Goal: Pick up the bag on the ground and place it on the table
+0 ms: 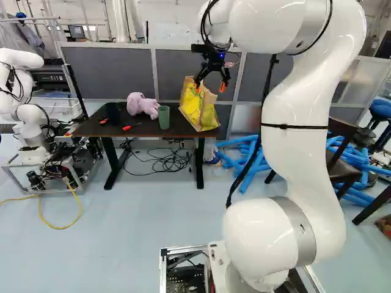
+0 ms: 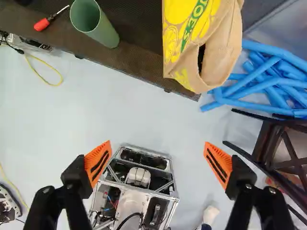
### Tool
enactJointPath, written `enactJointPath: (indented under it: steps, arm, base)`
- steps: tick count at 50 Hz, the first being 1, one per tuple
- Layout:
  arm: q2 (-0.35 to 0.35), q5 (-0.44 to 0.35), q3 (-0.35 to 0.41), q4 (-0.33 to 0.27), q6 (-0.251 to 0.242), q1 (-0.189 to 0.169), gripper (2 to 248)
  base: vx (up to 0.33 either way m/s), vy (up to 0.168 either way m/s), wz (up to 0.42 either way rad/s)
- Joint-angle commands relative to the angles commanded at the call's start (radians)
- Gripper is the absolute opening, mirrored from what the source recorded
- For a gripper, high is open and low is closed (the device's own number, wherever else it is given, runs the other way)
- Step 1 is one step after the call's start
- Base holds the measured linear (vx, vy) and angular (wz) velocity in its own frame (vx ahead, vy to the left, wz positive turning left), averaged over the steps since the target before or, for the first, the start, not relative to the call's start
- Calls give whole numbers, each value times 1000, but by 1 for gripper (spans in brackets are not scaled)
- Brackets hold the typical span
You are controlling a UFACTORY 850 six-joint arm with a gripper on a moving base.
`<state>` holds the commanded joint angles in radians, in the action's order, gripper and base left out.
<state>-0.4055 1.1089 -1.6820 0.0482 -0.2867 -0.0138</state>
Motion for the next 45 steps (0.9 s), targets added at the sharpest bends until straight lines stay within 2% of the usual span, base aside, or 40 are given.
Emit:
enactJointPath:
  steps: [23, 45]
  arm:
    - [52, -150, 121, -4, 22, 1, 247]
    - [121, -351, 283, -9, 51, 2, 247]
  base:
    - [0, 0, 0]
    - [0, 0, 0]
